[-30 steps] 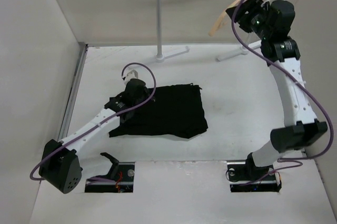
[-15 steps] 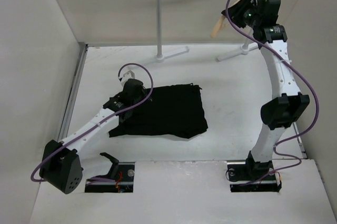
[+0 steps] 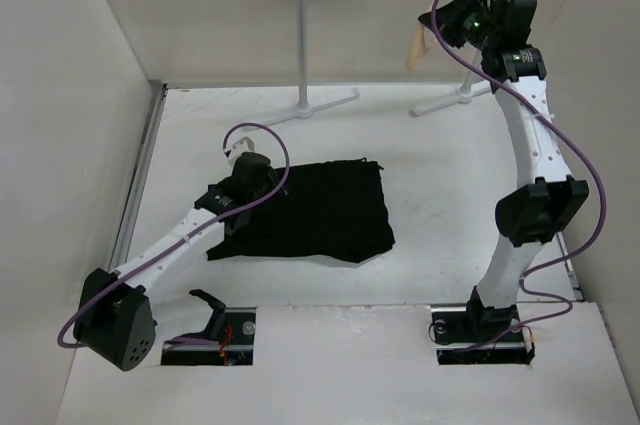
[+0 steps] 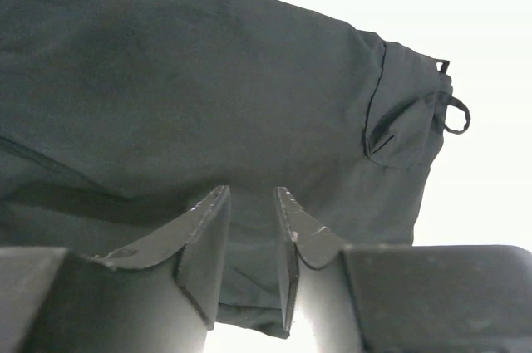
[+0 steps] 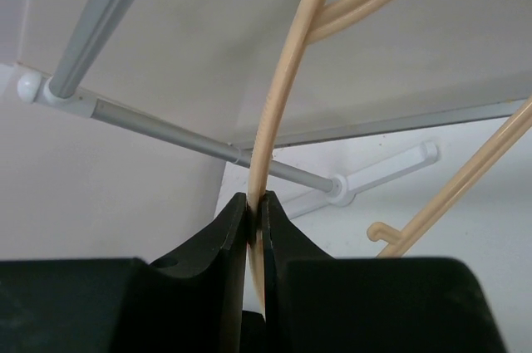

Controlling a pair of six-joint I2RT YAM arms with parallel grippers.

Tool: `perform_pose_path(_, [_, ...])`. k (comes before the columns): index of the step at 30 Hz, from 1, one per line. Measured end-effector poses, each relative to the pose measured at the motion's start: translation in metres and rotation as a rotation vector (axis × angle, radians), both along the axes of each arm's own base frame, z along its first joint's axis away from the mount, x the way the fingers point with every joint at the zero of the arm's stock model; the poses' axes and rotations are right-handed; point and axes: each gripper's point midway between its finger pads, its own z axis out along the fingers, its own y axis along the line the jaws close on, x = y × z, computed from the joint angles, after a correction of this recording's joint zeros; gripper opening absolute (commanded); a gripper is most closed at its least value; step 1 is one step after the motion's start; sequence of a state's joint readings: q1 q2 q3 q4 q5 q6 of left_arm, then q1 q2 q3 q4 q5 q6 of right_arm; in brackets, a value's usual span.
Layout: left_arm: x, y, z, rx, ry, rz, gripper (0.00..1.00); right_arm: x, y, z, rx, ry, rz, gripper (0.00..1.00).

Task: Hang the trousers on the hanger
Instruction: Pick up the hanger from the clothesline.

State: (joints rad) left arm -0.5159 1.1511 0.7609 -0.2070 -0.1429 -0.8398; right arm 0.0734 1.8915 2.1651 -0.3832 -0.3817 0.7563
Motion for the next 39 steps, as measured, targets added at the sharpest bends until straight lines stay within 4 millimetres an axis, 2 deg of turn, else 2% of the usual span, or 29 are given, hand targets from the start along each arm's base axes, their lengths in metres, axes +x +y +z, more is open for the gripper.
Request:
perform_pose_path(5, [0.000, 0.000, 0.002, -0.005, -0.002, 0.000, 0.41, -0.013, 0.003, 0.012, 0.004, -0.023, 0.024, 0.10])
perform_pose_path(8, [0.002, 0.000, 0.007, -0.014, -0.005, 0.000, 0.45, -0.033, 0.007, 0.023, 0.006, -0.047, 0.044, 0.10])
perform_pose_path(10, [0.006, -0.003, 0.019, -0.030, -0.020, -0.002, 0.47, -0.048, 0.011, 0.025, 0.006, -0.051, 0.061, 0.10])
perform_pose_path(13, [0.017, -0.009, 0.051, -0.071, -0.074, -0.010, 0.48, -0.070, 0.014, 0.018, 0.000, -0.048, 0.080, 0.10])
perform_pose_path(15, [0.027, -0.015, 0.082, -0.105, -0.126, -0.022, 0.48, -0.081, 0.015, 0.009, -0.010, -0.041, 0.092, 0.09])
perform_pose_path(21, [0.057, -0.043, 0.177, -0.174, -0.296, -0.088, 0.51, -0.091, 0.019, -0.025, -0.056, -0.014, 0.124, 0.09])
perform_pose_path(24, [0.068, -0.069, 0.211, -0.190, -0.350, -0.146, 0.53, -0.102, 0.024, -0.050, -0.091, 0.014, 0.151, 0.09])
perform_pose_path(28, [0.076, -0.119, 0.239, -0.195, -0.391, -0.258, 0.57, -0.142, 0.043, -0.095, -0.131, 0.079, 0.213, 0.09])
perform_pose_path(30, [0.077, -0.149, 0.245, -0.190, -0.396, -0.321, 0.58, -0.166, 0.055, -0.115, -0.144, 0.107, 0.251, 0.08])
perform_pose_path(33, [0.071, -0.187, 0.231, -0.158, -0.365, -0.405, 0.60, -0.200, 0.072, -0.140, -0.162, 0.141, 0.305, 0.08])
perform_pose_path(36, [0.061, -0.213, 0.197, -0.105, -0.296, -0.470, 0.60, -0.231, 0.079, -0.167, -0.172, 0.178, 0.341, 0.08])
perform_pose_path(39, [0.055, -0.227, 0.158, -0.046, -0.217, -0.511, 0.59, -0.253, 0.081, -0.189, -0.177, 0.221, 0.353, 0.09])
